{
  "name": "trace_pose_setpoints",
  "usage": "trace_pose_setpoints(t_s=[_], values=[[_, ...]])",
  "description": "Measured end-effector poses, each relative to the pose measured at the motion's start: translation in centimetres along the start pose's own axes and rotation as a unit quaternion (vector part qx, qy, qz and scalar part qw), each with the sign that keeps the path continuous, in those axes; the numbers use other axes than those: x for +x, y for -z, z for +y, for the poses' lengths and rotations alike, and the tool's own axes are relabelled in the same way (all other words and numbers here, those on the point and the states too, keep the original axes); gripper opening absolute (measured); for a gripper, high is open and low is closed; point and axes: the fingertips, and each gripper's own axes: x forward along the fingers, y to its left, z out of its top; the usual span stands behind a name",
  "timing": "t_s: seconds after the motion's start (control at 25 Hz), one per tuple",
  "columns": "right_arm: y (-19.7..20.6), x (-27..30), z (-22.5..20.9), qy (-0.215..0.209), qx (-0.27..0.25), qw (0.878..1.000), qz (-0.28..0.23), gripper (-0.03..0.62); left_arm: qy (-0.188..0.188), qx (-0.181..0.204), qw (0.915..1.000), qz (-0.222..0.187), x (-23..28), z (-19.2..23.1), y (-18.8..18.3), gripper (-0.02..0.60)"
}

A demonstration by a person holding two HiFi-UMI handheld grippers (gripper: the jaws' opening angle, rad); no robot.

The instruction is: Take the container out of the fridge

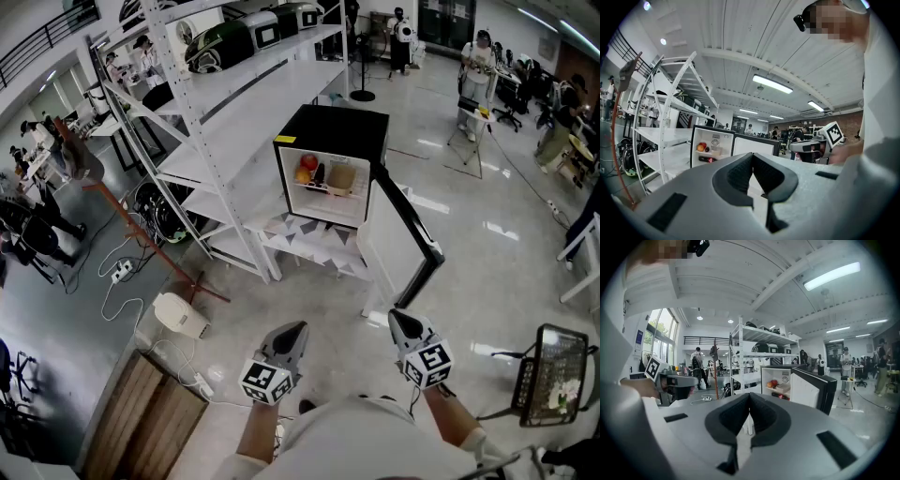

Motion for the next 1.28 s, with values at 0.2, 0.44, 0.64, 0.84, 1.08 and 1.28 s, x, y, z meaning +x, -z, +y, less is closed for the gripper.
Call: trace_pose_setpoints(t_s=[0.2, 0.44, 0.64, 0.84, 1.08, 1.28], values=[[-0.6, 0.0, 0.3, 0.000, -0.003, 1.000, -0.002, 0.006, -0.001, -0.001, 1.0000, -0.001, -0.4, 0.1, -0.3, 0.005], [-1.3, 0.1, 1.0, 0.006, -0.001, 1.000, -0.007, 0.006, 0.004, -0.003, 1.0000, -0.003, -1.1, 0.4, -0.5, 0.005], [-1.2, 0.5, 1.9, 0.019, 0.009, 1.000, -0.015, 0.006, 0.010, -0.004, 0.9999, -0.002, -2.1, 1.2, -0.1, 0.005], [-0.8, 1.5, 3.7, 0.038, 0.010, 0.999, -0.017, 0.008, 0.019, -0.004, 0.9998, 0.002, -3.6, 2.7, 0.3, 0.005], [-0.7, 3.2, 7.1, 0.046, 0.007, 0.999, -0.012, 0.008, 0.039, -0.005, 0.9992, 0.008, -5.5, 5.1, 0.5, 0.005], [-0.3, 4.4, 9.2, 0.061, 0.004, 0.998, -0.009, 0.008, 0.057, -0.004, 0.9983, 0.015, -6.9, 7.2, 1.2, 0.005]])
